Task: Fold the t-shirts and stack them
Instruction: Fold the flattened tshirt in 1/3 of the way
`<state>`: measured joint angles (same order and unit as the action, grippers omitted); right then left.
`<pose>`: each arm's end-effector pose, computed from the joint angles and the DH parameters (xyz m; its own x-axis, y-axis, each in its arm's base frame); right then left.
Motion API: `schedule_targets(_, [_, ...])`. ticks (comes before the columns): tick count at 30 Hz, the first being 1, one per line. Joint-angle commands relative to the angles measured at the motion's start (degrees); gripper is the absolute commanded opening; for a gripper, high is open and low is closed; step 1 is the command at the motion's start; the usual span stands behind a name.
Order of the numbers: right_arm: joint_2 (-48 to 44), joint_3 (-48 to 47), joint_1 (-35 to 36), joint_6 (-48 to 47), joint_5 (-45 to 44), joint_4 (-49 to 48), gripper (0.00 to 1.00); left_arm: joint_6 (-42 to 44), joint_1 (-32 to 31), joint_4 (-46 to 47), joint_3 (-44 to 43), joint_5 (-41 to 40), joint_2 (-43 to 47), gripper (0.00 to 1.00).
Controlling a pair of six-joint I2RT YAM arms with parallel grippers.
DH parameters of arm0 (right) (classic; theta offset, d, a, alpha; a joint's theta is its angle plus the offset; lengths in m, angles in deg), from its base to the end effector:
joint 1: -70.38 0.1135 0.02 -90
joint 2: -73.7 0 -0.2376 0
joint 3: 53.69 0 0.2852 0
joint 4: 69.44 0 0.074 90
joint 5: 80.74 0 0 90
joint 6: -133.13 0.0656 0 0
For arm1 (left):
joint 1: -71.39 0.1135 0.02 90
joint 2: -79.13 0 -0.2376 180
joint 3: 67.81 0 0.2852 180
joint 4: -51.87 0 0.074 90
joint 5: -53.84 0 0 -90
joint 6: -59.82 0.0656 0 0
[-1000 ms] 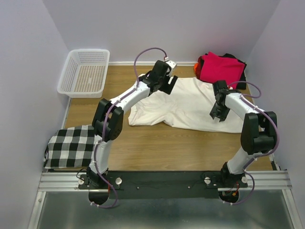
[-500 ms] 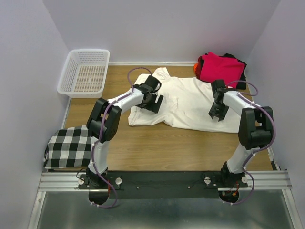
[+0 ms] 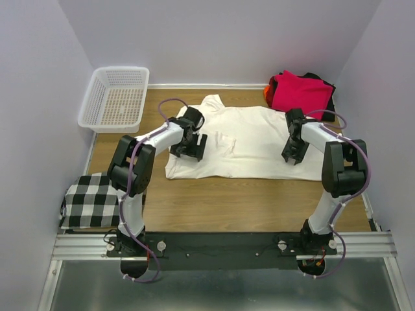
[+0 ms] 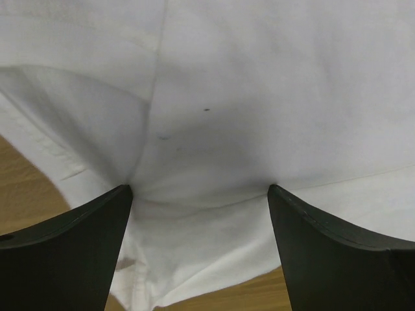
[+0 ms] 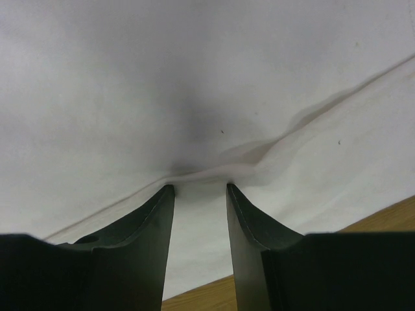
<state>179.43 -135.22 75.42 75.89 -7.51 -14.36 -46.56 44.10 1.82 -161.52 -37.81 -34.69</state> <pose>0.3702 0.0137 0.0909 -0.8397 0.4461 -0.3098 0.5038 0.8527 -0.1377 0.3840 -0.1960 0.1015 -0.9288 0.1620 -0.3333 0.1956 0.9782 -0.0697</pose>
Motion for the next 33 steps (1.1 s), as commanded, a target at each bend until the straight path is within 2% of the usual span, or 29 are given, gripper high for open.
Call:
schedule_targets(1, [2.37, 3.02, 0.24, -0.23, 3.68, -0.22, 0.47, -1.72, 3.29, -7.52, 4.56, -2.74, 5.09, 0.95])
schedule_targets(8, [0.0, 7.94, 0.15, -0.76, 7.97, 3.11, 0.47, -2.25, 4.26, -12.27, 6.85, -5.03, 8.26, 0.95])
schedule_targets(17, [-3.43, 14.27, 0.41, -1.2, 10.97, 5.4, 0.47, -4.36, 4.52, -10.52, 14.57, -2.3, 10.63, 0.95])
schedule_targets(20, [-3.69, 14.45, 0.41, -1.55, 10.62, 5.75, 0.47, -5.68, 4.44, -11.39, 17.65, -3.09, 11.77, 0.95])
schedule_targets(24, [-4.22, 14.8, 0.5, -1.73, 10.62, 6.02, 0.47, -8.14, 4.87, -14.38, 20.29, -9.05, 13.97, 0.96])
schedule_targets(26, [-4.65, 15.59, 0.59, -1.55, 11.06, 6.1, 0.47, -9.1, 5.4, -14.82, 21.61, -8.64, 15.81, 0.96])
schedule_targets(33, [-7.11, 16.56, 1.64, -1.11, 13.44, 7.6, 0.45, -11.48, 7.07, -20.27, 16.26, -11.44, 19.07, 0.97])
